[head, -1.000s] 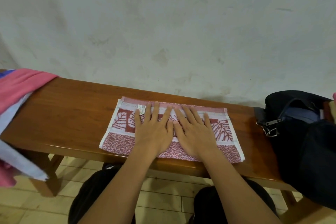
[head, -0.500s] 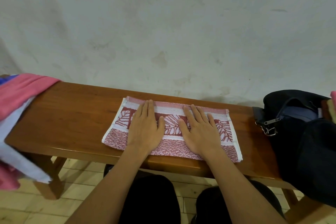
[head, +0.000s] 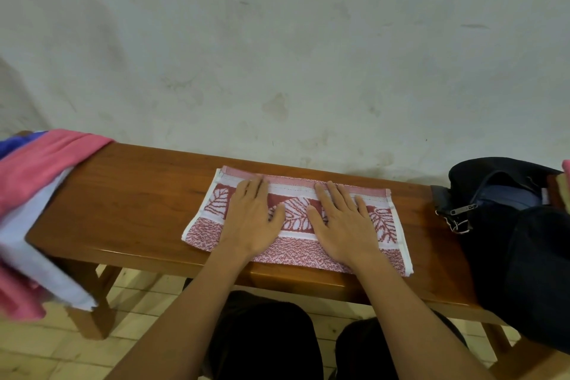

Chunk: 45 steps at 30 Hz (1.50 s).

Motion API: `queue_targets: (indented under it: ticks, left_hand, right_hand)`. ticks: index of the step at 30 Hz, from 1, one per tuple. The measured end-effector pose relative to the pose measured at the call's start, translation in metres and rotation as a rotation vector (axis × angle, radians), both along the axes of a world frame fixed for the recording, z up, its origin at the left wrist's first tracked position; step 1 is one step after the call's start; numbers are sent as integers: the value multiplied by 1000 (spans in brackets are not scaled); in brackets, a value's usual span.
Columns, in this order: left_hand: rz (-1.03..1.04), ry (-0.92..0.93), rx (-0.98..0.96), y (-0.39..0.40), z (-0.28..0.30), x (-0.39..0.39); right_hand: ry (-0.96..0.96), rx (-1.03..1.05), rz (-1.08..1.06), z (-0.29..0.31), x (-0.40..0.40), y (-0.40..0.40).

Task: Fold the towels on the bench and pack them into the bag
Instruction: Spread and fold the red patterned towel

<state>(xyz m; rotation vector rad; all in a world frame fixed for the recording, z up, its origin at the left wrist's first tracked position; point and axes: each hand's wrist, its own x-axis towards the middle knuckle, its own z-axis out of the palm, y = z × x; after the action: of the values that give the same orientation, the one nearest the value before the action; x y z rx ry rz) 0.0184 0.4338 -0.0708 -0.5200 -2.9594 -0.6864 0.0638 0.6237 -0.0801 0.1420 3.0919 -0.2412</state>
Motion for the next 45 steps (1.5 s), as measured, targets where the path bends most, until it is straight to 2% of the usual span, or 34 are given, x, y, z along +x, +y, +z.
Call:
queue_targets:
  ticks: [5, 11, 16, 22, 35, 38, 41, 43, 44, 45]
  left_hand:
    - [-16, -3, -211, 3, -4, -5]
    - [28, -62, -202, 2, -3, -7]
    - [70, -77, -113, -3, -4, -14]
    - [62, -56, -270, -21, -9, -31]
    - [140, -58, -272, -22, -9, -35]
    - [122, -86, -127, -24, -3, -33]
    - [144, -168, 230, -33, 10, -28]
    - [177, -244, 501, -43, 20, -24]
    - [195, -229, 583, -48, 23, -22]
    - [224, -187, 586, -54, 27, -22]
  right_hand:
    - [14, -6, 2, 2, 1, -1]
    - [37, -1, -4, 0, 4, 9]
    - [20, 6, -79, -1, 6, 25]
    - [18, 10, -192, -1, 10, 36]
    - [-14, 2, -324, 3, 12, 45]
    - [-20, -4, -345, 5, 13, 44]
    - [24, 10, -319, 8, 12, 40]
    - [104, -38, -225, 15, 12, 32]
    - [131, -89, -162, 20, 13, 26]
    - [144, -138, -91, 24, 15, 19]
